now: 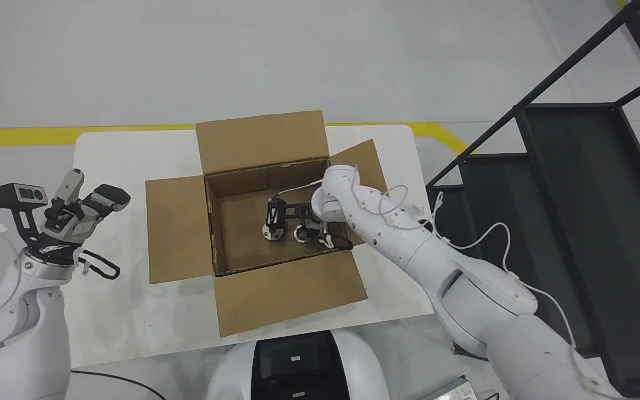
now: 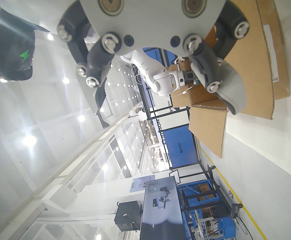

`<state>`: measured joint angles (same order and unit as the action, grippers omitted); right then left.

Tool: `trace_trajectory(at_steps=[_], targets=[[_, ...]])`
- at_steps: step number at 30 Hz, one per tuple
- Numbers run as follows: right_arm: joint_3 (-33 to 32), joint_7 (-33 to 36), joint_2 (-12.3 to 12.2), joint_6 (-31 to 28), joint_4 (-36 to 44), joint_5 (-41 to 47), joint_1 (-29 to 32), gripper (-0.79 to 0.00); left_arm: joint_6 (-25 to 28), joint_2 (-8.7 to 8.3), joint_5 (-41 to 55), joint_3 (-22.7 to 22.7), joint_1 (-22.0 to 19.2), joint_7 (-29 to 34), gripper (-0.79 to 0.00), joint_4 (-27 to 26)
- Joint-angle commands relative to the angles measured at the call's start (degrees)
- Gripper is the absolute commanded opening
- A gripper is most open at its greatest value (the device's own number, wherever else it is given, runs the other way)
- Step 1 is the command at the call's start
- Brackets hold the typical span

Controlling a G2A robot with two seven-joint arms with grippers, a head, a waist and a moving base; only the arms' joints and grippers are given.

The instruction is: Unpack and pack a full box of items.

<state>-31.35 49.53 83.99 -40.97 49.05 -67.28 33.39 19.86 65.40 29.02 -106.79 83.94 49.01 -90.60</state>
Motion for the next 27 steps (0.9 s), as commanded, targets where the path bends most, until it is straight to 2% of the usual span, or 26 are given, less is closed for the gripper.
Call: trace_trajectory(at_steps=[1, 9, 14, 18, 25, 26, 27], targets=[[0.3, -0.5, 0.3, 0.1, -0.8, -0.1, -0.2, -0.363, 0.0, 0.00, 0.0, 0.0, 0.0, 0.0, 0.000, 0.0], [1.0, -2.2, 1.3, 0.3, -2.9, -0.4, -0.7, -0.517, 0.0, 0.00, 0.0, 0.0, 0.0, 0.0, 0.000, 0.0], [1.4, -2.8, 1.9, 0.5, -4.2, -0.7, -1.1, -0.505, 0.0, 0.00, 0.0, 0.0, 0.0, 0.0, 0.000, 0.0], [1.6, -3.4, 2.3, 0.6, -4.9, -1.1, -1.3, -0.582, 0.0, 0.00, 0.0, 0.0, 0.0, 0.0, 0.000, 0.0], [1.9, -4.4, 2.8, 0.3, -5.8, -1.7, -1.5, -0.650, 0.0, 0.00, 0.0, 0.0, 0.0, 0.0, 0.000, 0.0], [1.9, -4.5, 2.8, 0.2, -6.0, -1.7, -1.5, -0.677, 0.0, 0.00, 0.0, 0.0, 0.0, 0.0, 0.000, 0.0], [1.9, -4.6, 2.9, 0.2, -6.1, -1.8, -1.6, -0.745, 0.0, 0.00, 0.0, 0.0, 0.0, 0.0, 0.000, 0.0]])
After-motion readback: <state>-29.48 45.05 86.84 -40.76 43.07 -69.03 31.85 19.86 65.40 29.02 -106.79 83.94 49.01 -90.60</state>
